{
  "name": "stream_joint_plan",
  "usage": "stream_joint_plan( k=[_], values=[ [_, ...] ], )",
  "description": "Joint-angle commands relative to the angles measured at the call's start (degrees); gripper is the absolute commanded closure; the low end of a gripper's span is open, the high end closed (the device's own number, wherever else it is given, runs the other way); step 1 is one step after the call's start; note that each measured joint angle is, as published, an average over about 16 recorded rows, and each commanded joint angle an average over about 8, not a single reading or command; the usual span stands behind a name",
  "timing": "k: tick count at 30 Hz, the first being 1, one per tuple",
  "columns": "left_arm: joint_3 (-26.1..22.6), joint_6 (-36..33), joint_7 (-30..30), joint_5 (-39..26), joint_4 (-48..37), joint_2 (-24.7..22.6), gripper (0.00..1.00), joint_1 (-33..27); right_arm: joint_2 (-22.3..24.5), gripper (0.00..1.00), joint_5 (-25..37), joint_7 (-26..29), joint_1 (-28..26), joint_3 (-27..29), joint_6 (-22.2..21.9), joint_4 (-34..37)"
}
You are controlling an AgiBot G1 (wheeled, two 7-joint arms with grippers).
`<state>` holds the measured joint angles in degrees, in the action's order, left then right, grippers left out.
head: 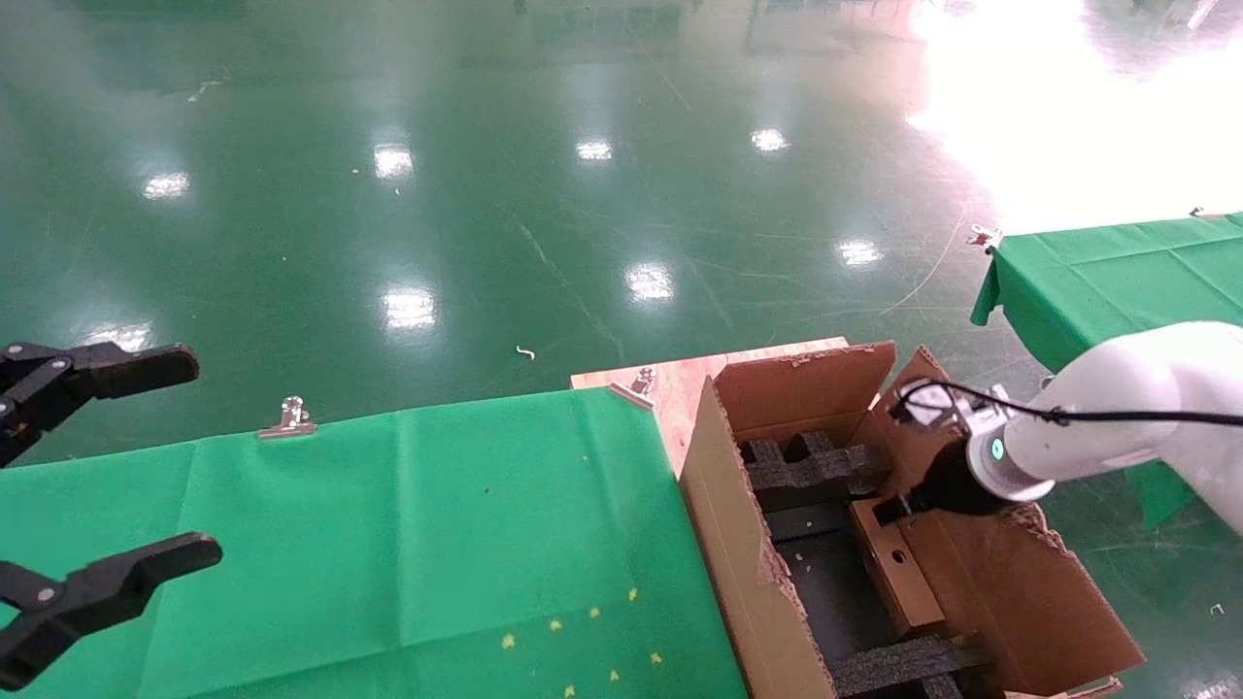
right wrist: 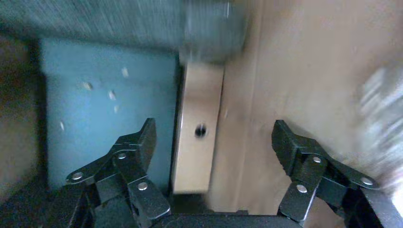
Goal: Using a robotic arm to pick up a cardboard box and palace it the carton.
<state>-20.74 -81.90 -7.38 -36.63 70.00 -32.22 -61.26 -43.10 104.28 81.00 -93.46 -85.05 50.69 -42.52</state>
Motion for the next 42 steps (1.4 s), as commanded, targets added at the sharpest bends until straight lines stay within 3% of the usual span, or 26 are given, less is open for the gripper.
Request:
stream_joint_plan(
  k=[1,10,18,23,26,35,42],
  values=[
    [0.0,0.0,0.0,0.0,0.0,0.0,0.00,0.0,0.3,0.00,0.6,-0.2,-0.8,0.1,-0.6,-1.1],
    [0.0,0.0,0.0,0.0,0.0,0.0,0.00,0.0,4.9,0.00,-1.2,-7.9,-6.7,3.4,-5.1,-17.3],
    [0.0,0.0,0.0,0.0,0.0,0.0,0.00,0.0,10.5,0.00,-15.8,-25.3,-7.5,7.7,-5.9,-33.3],
    [0.0,0.0,0.0,0.0,0.0,0.0,0.00,0.0,11.1,0.00,-26.2,-36.4,-7.6,10.4,-2.2,-35.5],
    [0.0,0.0,0.0,0.0,0.0,0.0,0.00,0.0,11.3,0.00,-29.8,-40.0,-7.8,11.6,-0.4,-36.2],
    [0.0,0.0,0.0,0.0,0.0,0.0,0.00,0.0,11.2,0.00,-31.0,-40.8,-6.9,13.1,0.8,-35.8],
    [0.0,0.0,0.0,0.0,0.0,0.0,0.00,0.0,10.9,0.00,-34.5,-44.1,-2.8,19.1,4.6,-35.4]
  ],
)
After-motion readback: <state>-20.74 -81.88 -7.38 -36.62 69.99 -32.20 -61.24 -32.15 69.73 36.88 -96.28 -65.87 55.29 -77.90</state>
